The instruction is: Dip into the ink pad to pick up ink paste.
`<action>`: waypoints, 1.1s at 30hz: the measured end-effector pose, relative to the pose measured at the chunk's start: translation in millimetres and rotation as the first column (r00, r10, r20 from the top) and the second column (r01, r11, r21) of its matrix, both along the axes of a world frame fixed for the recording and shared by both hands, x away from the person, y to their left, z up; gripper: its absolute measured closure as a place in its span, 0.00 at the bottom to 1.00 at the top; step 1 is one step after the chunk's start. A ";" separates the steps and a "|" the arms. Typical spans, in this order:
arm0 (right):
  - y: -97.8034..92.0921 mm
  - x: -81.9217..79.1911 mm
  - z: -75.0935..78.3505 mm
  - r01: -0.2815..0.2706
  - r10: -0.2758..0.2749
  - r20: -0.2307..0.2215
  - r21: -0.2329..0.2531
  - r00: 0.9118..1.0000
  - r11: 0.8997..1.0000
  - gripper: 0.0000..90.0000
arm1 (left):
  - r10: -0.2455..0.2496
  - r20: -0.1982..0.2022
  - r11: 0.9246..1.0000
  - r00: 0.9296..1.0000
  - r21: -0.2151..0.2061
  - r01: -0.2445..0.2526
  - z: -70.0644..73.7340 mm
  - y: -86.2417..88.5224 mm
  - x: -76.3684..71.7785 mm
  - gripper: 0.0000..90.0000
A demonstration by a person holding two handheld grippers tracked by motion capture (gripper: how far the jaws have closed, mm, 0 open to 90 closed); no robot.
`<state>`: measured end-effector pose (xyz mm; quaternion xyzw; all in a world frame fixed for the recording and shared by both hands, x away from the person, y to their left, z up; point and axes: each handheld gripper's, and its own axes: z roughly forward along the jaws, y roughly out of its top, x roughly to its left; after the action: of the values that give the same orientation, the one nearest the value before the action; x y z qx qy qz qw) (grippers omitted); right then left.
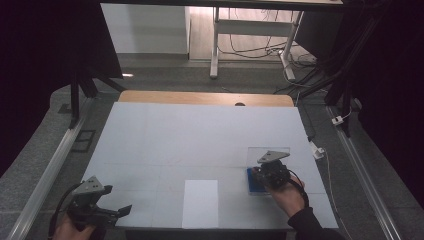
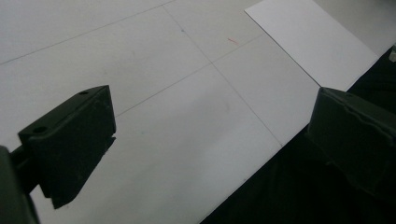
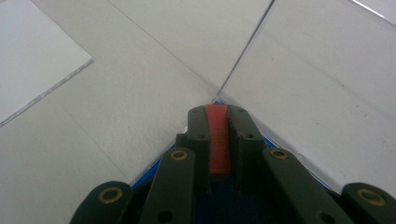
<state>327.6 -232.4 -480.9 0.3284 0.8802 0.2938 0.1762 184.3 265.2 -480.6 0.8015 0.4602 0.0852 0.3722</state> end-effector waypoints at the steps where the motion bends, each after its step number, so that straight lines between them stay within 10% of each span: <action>1: 0.5 -0.2 0.0 -0.002 0.002 0.003 -0.004 1.000 1.000 0.90 | 0.000 0.000 1.000 1.000 0.000 0.000 0.0 0.0 0.0 0.01; 13: -21.2 13.7 -3.9 0.054 -0.037 -0.102 0.162 0.994 0.985 0.90 | -0.001 0.002 1.000 1.000 0.001 0.001 0.0 0.2 -0.4 0.02; 23: -4.2 3.6 -0.8 0.016 -0.016 -0.021 0.031 1.000 0.999 0.89 | -0.001 -0.001 1.000 1.000 0.005 0.001 -0.1 -0.1 0.2 0.02; 33: -11.4 7.8 0.1 0.039 -0.033 -0.065 0.093 0.997 0.995 0.89 | -0.003 0.000 1.000 1.000 0.004 0.003 -0.1 0.0 0.3 0.02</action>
<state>335.4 -243.8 -480.8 0.3615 0.8643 0.3214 0.1378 184.6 265.2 -480.7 0.8030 0.4590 0.0856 0.3704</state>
